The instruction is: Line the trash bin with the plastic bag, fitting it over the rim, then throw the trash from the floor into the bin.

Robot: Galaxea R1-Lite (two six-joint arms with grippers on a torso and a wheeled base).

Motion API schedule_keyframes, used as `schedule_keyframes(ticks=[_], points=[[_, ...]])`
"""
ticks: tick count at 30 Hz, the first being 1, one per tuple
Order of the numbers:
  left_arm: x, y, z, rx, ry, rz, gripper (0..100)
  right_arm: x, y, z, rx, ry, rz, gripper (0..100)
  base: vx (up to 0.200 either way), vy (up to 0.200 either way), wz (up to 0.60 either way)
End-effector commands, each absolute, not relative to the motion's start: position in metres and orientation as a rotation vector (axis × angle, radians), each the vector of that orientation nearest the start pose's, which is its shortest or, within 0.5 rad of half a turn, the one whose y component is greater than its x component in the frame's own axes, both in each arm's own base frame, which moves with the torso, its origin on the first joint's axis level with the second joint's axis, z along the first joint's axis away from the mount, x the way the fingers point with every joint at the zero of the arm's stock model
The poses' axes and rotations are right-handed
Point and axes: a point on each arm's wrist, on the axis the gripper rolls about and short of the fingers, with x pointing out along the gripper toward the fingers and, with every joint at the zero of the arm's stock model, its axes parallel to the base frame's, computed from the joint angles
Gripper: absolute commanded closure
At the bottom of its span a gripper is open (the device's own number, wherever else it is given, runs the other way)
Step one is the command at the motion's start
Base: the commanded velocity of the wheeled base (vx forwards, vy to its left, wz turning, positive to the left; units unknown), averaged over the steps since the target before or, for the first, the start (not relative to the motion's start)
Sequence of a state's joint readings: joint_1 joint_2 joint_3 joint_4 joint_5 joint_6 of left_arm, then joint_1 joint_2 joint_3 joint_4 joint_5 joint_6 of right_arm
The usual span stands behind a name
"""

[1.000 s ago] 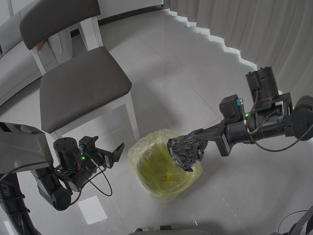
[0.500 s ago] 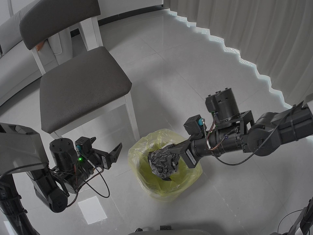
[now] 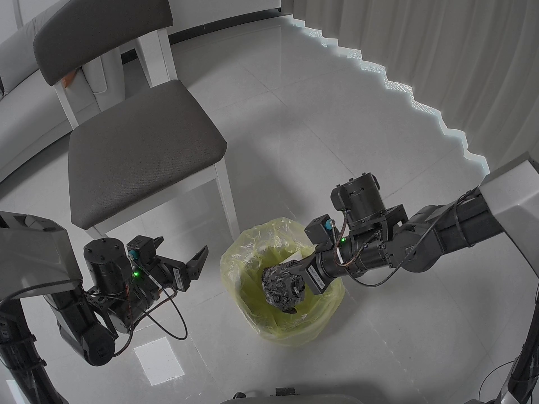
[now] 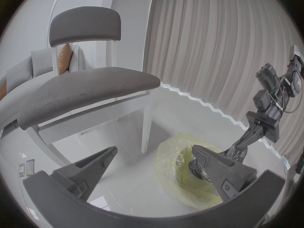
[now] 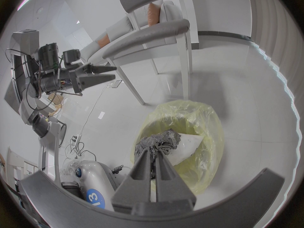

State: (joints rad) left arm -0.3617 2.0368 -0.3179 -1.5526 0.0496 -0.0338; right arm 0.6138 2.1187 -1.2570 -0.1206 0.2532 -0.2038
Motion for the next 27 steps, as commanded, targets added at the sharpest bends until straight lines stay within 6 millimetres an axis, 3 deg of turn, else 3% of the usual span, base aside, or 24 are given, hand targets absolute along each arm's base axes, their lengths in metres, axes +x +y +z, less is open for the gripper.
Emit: schedule_keyframes(ticks=[1, 15, 21, 27], points=[[0.266, -0.1, 0.067, -0.004, 0.159, -0.308, 0, 0.328, 0.238, 0.088, -0.326, 0.71, 0.901, 100, 0.0, 0.0, 0.0], [0.263, -0.098, 0.066, -0.001, 0.173, -0.306, 0, 0.297, 0.247, 0.093, -0.356, 0.719, 0.961, 100, 0.0, 0.0, 0.0], [0.261, -0.097, 0.064, -0.002, 0.182, -0.292, 0, 0.307, 0.246, 0.096, -0.345, 0.701, 0.946, 100, 0.0, 0.0, 0.0], [0.261, -0.097, 0.062, -0.021, 0.193, -0.289, 0, 0.334, 0.238, 0.076, -0.326, 0.738, 0.895, 100, 0.0, 0.0, 0.0]])
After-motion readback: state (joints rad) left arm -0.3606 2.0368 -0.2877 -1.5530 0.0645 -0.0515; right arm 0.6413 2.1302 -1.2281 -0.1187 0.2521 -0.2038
